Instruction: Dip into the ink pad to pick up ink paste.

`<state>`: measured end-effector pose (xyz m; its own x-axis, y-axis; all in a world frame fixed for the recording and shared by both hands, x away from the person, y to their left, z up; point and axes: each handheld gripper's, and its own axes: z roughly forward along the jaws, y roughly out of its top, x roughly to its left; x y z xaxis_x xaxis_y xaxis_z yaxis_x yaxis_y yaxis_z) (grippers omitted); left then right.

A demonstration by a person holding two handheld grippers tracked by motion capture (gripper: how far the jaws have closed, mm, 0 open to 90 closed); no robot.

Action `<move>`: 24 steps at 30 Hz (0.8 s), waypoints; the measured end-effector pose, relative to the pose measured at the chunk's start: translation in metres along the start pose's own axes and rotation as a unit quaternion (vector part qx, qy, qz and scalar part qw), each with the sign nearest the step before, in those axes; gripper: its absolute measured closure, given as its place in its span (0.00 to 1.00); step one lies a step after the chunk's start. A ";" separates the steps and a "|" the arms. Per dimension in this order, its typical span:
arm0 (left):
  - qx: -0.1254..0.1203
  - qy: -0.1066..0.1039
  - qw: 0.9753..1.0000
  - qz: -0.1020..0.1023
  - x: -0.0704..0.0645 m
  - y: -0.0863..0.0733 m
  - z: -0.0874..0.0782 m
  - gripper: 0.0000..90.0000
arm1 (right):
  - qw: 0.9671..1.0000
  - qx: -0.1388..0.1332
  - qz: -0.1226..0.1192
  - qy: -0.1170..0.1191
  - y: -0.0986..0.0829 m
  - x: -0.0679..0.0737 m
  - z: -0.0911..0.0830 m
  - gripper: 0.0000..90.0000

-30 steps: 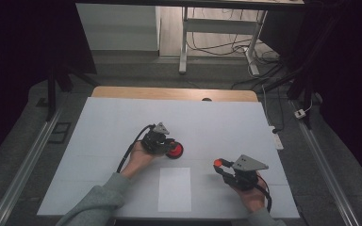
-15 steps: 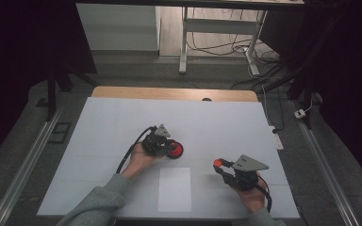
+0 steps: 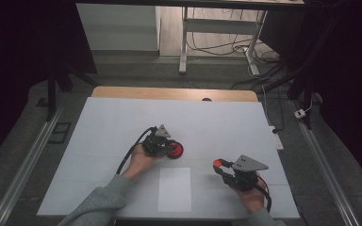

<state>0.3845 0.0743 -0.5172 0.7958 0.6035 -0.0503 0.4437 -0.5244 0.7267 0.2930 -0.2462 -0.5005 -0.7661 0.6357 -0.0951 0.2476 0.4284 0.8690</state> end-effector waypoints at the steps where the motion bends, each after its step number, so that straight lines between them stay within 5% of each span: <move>1: 0.000 0.000 1.000 0.000 0.000 0.000 0.000 0.81 | 1.000 0.002 -0.001 -0.001 0.000 0.000 0.000 0.72; 24: -0.009 -0.010 1.000 -0.006 0.003 -0.001 0.000 0.80 | 1.000 0.002 -0.003 -0.001 0.001 0.000 0.000 0.72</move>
<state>0.3868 0.0767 -0.5182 0.7990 0.5968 -0.0732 0.4456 -0.5059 0.7386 0.2930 -0.2458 -0.5000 -0.7663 0.6343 -0.1020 0.2445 0.4347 0.8668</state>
